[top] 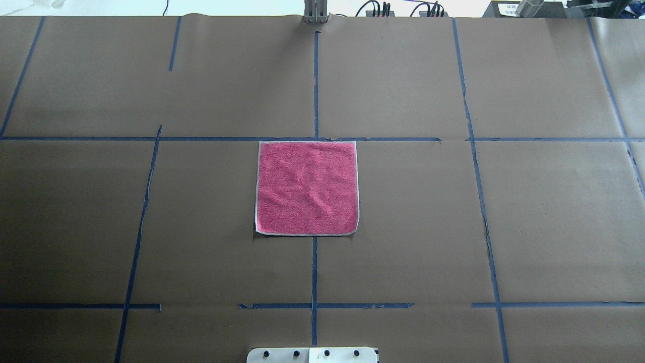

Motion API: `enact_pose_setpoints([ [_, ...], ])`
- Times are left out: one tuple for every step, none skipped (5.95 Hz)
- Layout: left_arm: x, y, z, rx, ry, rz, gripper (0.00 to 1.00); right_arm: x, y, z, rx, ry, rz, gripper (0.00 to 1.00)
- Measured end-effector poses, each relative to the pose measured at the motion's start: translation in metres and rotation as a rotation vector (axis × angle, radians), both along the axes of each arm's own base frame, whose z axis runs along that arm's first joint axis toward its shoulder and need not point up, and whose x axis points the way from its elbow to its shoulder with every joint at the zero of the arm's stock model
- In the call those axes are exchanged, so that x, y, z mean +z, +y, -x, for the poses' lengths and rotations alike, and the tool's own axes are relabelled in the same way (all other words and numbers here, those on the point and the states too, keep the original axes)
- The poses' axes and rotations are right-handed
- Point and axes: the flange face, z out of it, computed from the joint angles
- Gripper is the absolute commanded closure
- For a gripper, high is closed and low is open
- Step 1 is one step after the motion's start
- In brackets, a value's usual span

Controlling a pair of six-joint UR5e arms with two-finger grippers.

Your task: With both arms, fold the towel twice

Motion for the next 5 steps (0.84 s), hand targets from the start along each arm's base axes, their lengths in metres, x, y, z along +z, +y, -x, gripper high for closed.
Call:
enact_pose_setpoints([
  [-0.013,-0.007,-0.004,-0.003,0.003,-0.016,0.00,-0.007,-0.006,0.003,-0.006,0.000,-0.015,0.00],
  [-0.047,-0.021,-0.026,-0.005,0.004,-0.037,0.00,-0.021,-0.020,0.008,-0.016,0.001,-0.042,0.00],
  [-0.100,-0.030,-0.077,-0.010,0.009,-0.034,0.00,-0.048,-0.046,0.024,-0.037,0.004,-0.078,0.00],
  [-0.161,-0.029,-0.142,-0.031,0.027,-0.002,0.00,-0.081,-0.076,0.049,-0.049,0.002,-0.099,0.00],
  [-0.228,-0.027,-0.213,-0.060,0.060,0.053,0.00,-0.110,-0.096,0.079,-0.064,-0.021,-0.105,0.00],
])
